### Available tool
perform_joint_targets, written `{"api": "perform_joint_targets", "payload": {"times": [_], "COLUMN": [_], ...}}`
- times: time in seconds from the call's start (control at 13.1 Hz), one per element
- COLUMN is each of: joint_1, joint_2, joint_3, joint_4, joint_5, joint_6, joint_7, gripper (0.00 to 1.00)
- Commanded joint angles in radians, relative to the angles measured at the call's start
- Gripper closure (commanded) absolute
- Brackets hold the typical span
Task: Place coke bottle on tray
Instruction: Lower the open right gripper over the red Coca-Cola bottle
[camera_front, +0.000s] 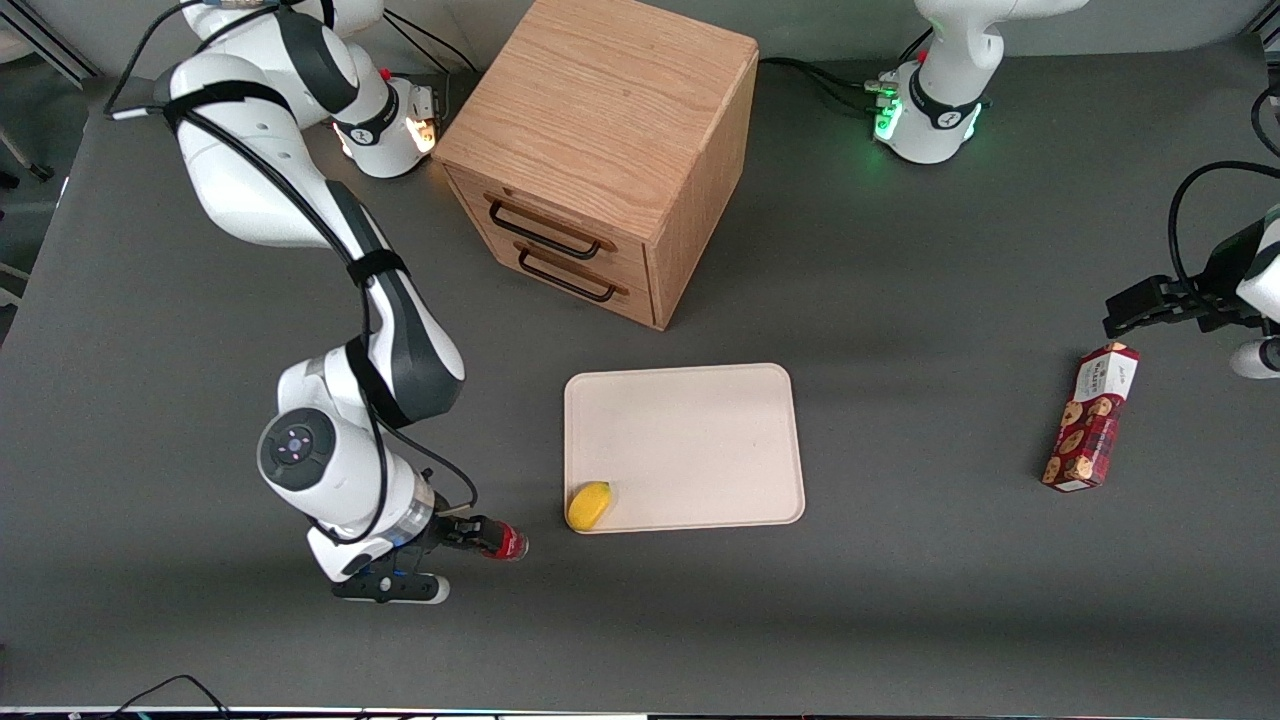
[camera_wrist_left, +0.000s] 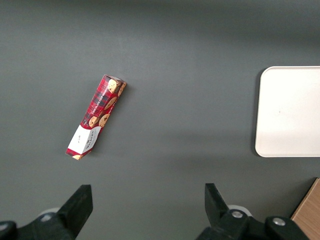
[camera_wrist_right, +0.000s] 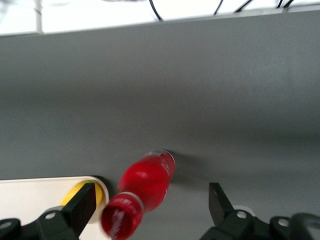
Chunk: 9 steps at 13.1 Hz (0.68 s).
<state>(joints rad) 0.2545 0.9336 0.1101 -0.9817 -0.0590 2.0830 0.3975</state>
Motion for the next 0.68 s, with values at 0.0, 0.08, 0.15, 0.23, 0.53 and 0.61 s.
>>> {"api": "perform_joint_targets", "payload": {"times": [0.0,0.08,0.15,0.23,0.53,0.61], "joint_1": [0.031,0.034,0.034,0.034,0.032,0.032], "joint_2": [0.025,0.024,0.019,0.014,0.01,0.01], "joint_3": [-0.009,-0.009,-0.009,-0.009,-0.009,-0.009], "joint_4": [0.014,0.014,0.014,0.014,0.001,0.001], "joint_5": [-0.015,-0.015,-0.015,-0.015,-0.016,-0.016], "joint_6": [-0.001,-0.001,-0.004,-0.009,-0.009,-0.009], "joint_7": [0.034,0.035,0.035,0.035,0.032,0.034], "gripper": [0.0,0.0,0.0,0.0,0.0,0.0]}}
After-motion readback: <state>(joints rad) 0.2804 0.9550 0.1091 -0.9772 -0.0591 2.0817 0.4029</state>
